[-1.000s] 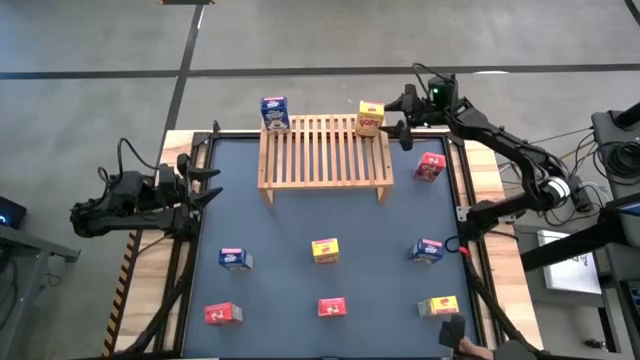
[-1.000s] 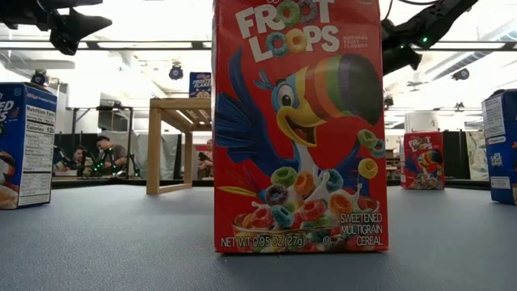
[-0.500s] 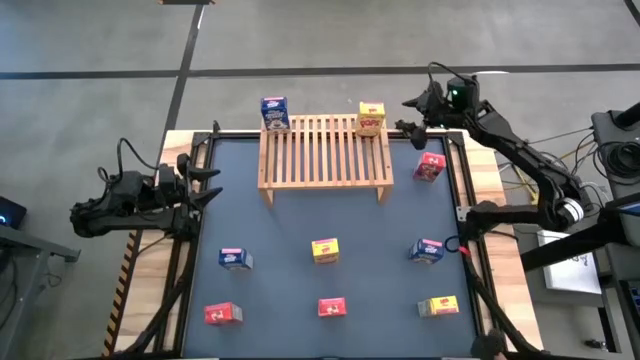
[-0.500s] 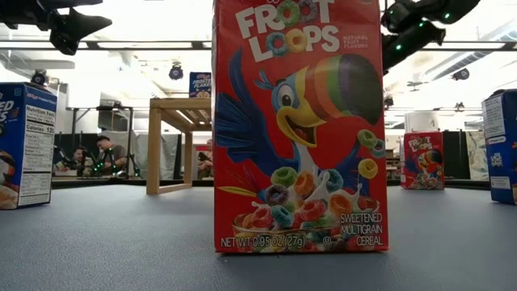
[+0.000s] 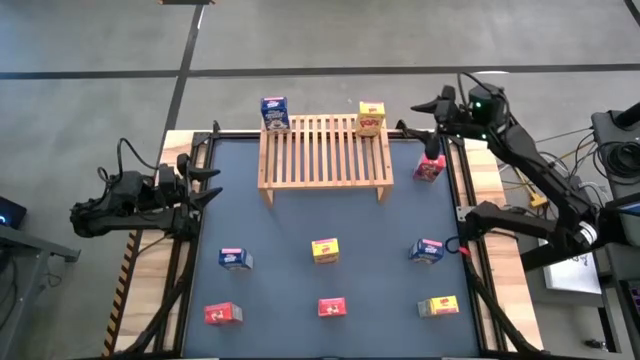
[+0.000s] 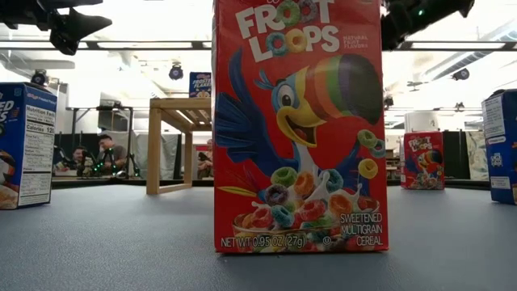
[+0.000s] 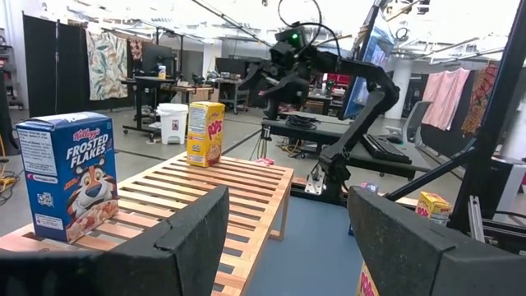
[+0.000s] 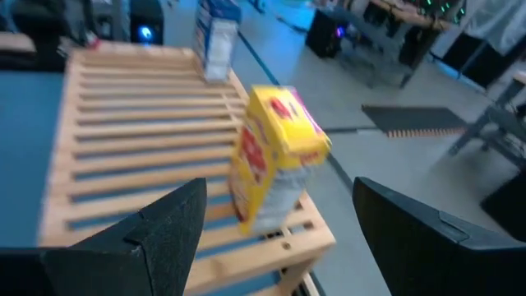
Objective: Stack cereal on shelf
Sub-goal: Put the left blue cereal box on the shelf aligned with the other blue cereal box
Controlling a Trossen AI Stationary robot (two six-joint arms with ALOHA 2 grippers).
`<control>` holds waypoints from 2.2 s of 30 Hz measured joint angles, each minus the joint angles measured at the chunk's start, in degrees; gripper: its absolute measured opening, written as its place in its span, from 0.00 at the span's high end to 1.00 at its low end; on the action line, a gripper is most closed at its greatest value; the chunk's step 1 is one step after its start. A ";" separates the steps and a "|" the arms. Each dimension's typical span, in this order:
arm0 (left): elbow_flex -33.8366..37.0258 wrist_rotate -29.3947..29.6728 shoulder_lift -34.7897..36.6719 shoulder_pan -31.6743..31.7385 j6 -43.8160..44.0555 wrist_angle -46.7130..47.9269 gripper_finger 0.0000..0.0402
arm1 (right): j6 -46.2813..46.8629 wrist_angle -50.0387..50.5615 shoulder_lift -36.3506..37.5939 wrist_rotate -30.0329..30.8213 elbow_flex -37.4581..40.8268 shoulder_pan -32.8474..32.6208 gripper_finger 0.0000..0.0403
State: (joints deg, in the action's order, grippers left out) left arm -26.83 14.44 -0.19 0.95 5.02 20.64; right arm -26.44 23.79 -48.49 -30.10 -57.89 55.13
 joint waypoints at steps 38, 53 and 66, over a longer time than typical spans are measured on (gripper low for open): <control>-0.02 0.02 0.00 -0.02 0.00 -1.22 0.42 | 5.00 3.55 2.54 -0.31 0.02 -26.06 0.33; -0.02 0.00 0.00 -0.02 0.20 -1.22 0.42 | 5.51 4.25 -2.37 0.23 0.02 -34.79 0.33; 2.15 -3.62 0.00 -0.01 1.00 -2.28 0.42 | 7.88 4.39 -2.82 3.36 0.02 -39.98 0.33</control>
State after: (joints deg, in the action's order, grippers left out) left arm -24.67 10.81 -0.19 0.94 6.01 18.36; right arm -18.56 28.18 -51.31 -26.74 -57.87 15.14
